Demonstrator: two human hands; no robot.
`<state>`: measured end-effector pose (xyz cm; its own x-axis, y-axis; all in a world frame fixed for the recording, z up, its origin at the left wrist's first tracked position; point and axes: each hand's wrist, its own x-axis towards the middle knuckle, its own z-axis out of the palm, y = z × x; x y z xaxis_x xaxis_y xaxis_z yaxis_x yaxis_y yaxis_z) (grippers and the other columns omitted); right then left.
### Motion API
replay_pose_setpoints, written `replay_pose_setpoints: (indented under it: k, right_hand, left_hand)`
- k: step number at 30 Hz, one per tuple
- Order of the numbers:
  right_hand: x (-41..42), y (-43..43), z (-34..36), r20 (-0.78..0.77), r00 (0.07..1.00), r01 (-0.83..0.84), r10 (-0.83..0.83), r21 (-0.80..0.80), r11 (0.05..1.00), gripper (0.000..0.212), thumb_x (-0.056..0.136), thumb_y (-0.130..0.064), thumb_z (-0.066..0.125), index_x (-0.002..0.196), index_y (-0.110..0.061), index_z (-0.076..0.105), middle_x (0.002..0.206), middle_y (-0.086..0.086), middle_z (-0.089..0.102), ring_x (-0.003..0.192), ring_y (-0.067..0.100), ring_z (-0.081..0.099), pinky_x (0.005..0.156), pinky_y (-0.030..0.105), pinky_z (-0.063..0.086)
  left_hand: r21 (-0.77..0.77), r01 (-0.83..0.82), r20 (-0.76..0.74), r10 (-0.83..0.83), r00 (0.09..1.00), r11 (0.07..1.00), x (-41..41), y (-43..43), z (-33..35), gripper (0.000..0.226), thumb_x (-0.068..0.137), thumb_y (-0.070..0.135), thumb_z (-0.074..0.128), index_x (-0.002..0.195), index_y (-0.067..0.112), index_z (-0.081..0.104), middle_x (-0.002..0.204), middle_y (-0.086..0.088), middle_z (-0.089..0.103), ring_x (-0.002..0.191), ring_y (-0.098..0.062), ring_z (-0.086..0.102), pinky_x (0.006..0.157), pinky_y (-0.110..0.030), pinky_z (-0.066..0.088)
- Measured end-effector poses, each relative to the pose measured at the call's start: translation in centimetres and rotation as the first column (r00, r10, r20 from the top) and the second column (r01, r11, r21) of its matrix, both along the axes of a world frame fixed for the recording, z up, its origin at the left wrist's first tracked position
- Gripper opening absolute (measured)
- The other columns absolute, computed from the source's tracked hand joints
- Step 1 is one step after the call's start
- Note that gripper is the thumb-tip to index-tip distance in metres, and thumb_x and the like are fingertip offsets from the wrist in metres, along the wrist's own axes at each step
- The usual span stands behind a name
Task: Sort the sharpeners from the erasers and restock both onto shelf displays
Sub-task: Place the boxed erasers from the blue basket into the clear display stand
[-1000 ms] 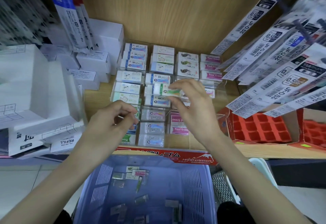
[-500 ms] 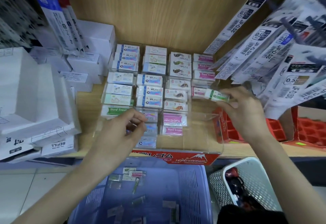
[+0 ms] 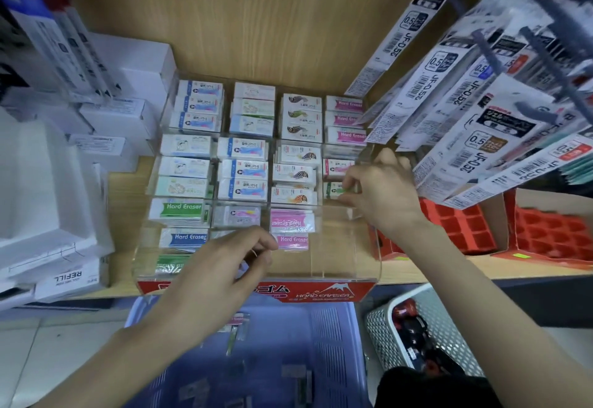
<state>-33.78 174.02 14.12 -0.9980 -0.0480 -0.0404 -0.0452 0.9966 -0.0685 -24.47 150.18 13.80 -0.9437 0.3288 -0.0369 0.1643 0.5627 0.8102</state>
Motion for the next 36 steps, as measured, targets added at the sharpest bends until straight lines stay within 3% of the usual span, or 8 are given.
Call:
replay_pose_setpoints:
  k: [3,7,13,16,18,23,28,36]
  right_hand:
    - [-0.8,-0.6,-0.1,0.029,0.998,-0.052,0.049,0.133,0.990,0.014,0.078,-0.042,0.071,0.085,-0.030,0.067,0.096,0.004,0.058,0.106,0.026,0.041,0.078,0.031,0.021]
    - [-0.8,-0.8,0.2,0.062,0.995,-0.091,0.080,0.207,0.974,0.018,0.083,-0.043,0.066,0.093,-0.029,0.069,0.095,0.003,0.061,0.111,0.025,0.039,0.086,0.036,0.025]
    - [0.2,-0.2,1.7,0.138,0.989,-0.055,0.051,0.020,0.998,0.025,0.090,-0.039,0.059,0.113,-0.032,0.066,0.110,0.006,0.063,0.114,0.025,0.039,0.094,0.034,0.026]
    - [1.1,0.0,2.6,0.104,0.991,-0.084,0.084,0.005,0.996,0.019,0.093,-0.032,0.050,0.097,-0.026,0.068,0.092,0.003,0.067,0.108,0.024,0.042,0.091,0.035,0.029]
    - [1.8,-0.2,3.0,0.153,0.984,-0.093,0.096,-0.024,0.995,0.026,0.094,-0.033,0.042,0.079,-0.021,0.060,0.076,0.004,0.058,0.101,0.023,0.042,0.082,0.034,0.038]
    - [1.3,-0.7,3.3,0.261,0.962,-0.086,0.077,0.023,0.996,0.042,0.097,-0.040,0.029,0.094,-0.018,0.064,0.081,0.005,0.047,0.105,0.023,0.040,0.078,0.034,0.035]
    - [0.4,-0.5,2.1,0.139,0.989,-0.063,0.052,0.079,0.995,0.030,0.095,-0.026,0.047,0.121,-0.033,0.061,0.095,0.005,0.044,0.105,0.035,0.046,0.086,0.036,0.039]
    - [-0.6,0.1,0.6,-0.026,0.982,-0.178,0.186,0.188,0.966,0.033,0.084,-0.035,0.067,0.115,-0.023,0.065,0.115,-0.003,0.060,0.112,0.025,0.037,0.092,0.034,0.019]
  left_hand:
    - [-0.002,-0.019,-0.001,0.019,1.000,1.000,-0.2,-0.3,0.1,0.012,0.090,0.013,0.058,0.096,0.022,0.064,0.079,0.017,0.064,0.085,-0.003,0.059,0.070,-0.017,0.046]
    - [-0.002,-0.022,0.002,0.022,1.000,1.000,-0.1,-0.5,0.1,0.012,0.090,0.014,0.059,0.096,0.023,0.064,0.079,0.018,0.064,0.083,-0.002,0.059,0.068,-0.015,0.045]
    - [0.012,-0.017,0.017,0.017,1.000,1.000,-0.1,-0.6,0.1,0.014,0.090,0.012,0.059,0.096,0.023,0.065,0.080,0.017,0.065,0.084,-0.002,0.060,0.070,-0.016,0.046]
    - [0.020,-0.021,0.022,0.021,1.000,1.000,-0.1,-0.7,0.1,0.015,0.089,0.011,0.059,0.096,0.022,0.065,0.078,0.018,0.065,0.082,-0.002,0.061,0.070,-0.017,0.047]
    - [0.016,-0.015,0.014,0.015,1.000,1.000,0.0,-0.7,0.1,0.015,0.089,0.011,0.059,0.096,0.022,0.066,0.078,0.018,0.065,0.082,-0.002,0.061,0.070,-0.018,0.047]
    - [0.034,-0.021,0.019,0.021,1.000,0.999,-0.1,-0.8,0.0,0.014,0.090,0.012,0.059,0.096,0.023,0.065,0.077,0.016,0.065,0.082,-0.003,0.061,0.071,-0.020,0.047]
    - [0.052,-0.026,0.014,0.025,1.000,0.998,-0.3,-0.9,0.1,0.009,0.090,0.027,0.056,0.094,0.027,0.064,0.079,0.018,0.065,0.081,-0.002,0.060,0.070,-0.019,0.046]
    - [0.018,-0.033,0.012,0.032,0.999,0.999,0.0,-1.3,0.1,0.014,0.090,0.015,0.059,0.092,0.028,0.063,0.080,0.017,0.066,0.084,-0.002,0.060,0.072,-0.019,0.047]
